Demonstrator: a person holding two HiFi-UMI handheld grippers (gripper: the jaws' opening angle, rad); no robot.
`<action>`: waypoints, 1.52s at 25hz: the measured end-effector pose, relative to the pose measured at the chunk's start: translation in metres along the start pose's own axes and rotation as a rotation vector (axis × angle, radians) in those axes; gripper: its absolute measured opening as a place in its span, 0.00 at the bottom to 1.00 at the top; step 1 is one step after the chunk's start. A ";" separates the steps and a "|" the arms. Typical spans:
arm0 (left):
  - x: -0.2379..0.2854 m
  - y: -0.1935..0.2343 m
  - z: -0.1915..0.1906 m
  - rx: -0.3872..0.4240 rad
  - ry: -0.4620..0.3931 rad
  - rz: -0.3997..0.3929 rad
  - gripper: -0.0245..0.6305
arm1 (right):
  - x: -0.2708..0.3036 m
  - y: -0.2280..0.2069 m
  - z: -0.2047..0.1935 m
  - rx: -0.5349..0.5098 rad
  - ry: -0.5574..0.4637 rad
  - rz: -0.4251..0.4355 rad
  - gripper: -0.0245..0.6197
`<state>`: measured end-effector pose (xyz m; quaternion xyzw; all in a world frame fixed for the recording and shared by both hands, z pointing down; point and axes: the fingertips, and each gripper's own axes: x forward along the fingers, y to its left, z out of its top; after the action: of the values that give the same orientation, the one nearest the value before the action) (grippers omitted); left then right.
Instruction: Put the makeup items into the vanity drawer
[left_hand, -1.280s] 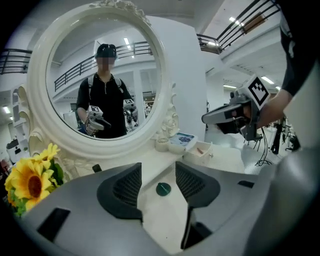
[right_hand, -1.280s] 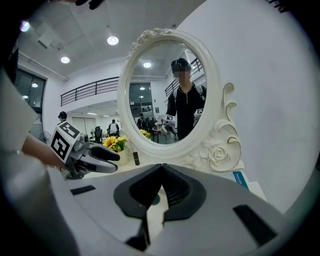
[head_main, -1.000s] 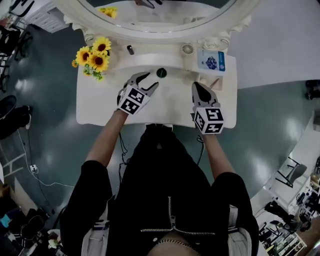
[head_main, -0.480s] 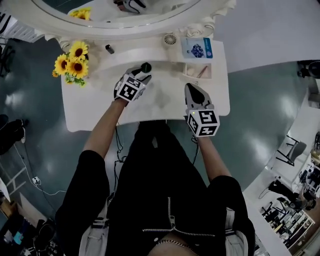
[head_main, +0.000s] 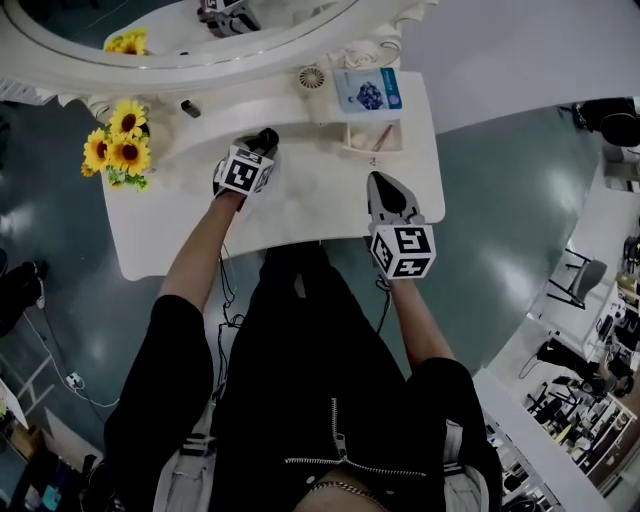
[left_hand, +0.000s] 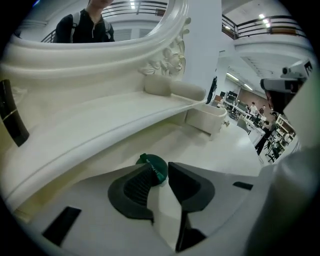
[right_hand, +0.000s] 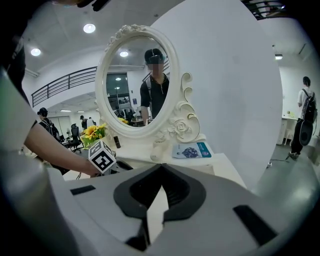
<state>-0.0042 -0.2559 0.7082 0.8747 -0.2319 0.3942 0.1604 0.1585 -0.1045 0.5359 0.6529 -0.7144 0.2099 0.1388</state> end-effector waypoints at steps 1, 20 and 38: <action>0.001 0.001 -0.001 0.002 0.008 0.006 0.19 | -0.001 -0.001 0.000 0.001 -0.001 -0.003 0.05; -0.002 0.004 -0.004 -0.040 -0.041 0.025 0.07 | -0.003 -0.001 0.002 0.007 -0.006 -0.013 0.05; -0.117 0.005 0.026 -0.104 -0.306 0.133 0.07 | 0.024 0.047 0.047 -0.076 -0.091 0.129 0.05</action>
<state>-0.0589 -0.2400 0.6024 0.8976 -0.3312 0.2539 0.1419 0.1131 -0.1457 0.5008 0.6086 -0.7680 0.1612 0.1173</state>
